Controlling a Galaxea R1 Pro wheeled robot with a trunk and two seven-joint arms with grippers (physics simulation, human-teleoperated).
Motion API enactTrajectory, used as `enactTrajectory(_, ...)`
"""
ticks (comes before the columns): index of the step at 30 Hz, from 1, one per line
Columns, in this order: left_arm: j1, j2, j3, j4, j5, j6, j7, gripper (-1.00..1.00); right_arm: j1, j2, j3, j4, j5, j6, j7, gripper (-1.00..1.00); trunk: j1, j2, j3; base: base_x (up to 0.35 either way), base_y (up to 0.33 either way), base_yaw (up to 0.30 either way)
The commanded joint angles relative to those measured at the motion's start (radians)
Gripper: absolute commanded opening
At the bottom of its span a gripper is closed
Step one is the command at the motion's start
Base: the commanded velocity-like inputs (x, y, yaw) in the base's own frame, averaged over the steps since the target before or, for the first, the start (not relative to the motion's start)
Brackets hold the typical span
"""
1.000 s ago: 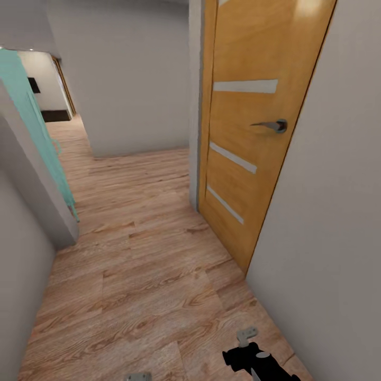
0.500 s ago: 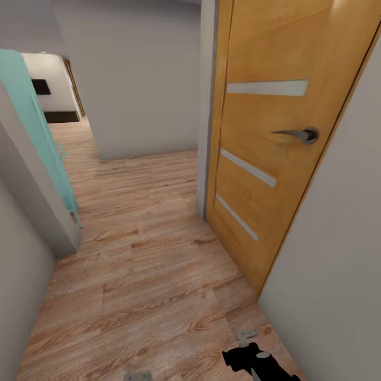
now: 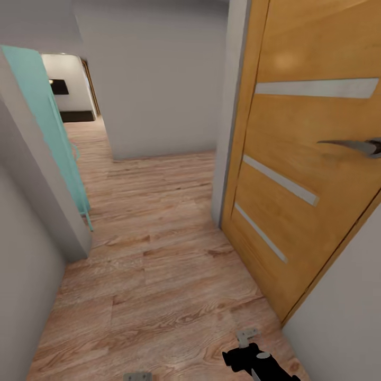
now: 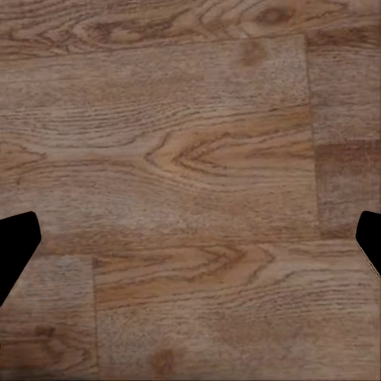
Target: Move the two storage containers from the living room to the garage. In the garage, place one container on the floor and stack the other container on top of it (either order is fine).
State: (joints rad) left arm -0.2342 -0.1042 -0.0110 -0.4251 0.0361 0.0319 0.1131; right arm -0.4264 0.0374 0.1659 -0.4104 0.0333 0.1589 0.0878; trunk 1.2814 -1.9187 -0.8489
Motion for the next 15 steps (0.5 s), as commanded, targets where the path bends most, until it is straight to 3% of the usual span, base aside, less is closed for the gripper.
enactTrajectory(1, 0.000, 0.000, -0.001, -0.001, 0.004, 0.003, 0.004, 1.00, 0.000, -0.001, 0.001, -0.002, 0.004, 0.006, 0.002, 1.00, 0.000, 0.000, -0.001, 0.314, 0.125, 0.021)
enactTrajectory(15, 0.000, 0.000, -0.001, -0.001, 0.004, 0.003, 0.004, 1.00, 0.000, -0.001, 0.001, -0.002, -0.004, 0.008, 0.005, 1.00, 0.000, 0.000, -0.001, 0.314, 0.125, 0.031)
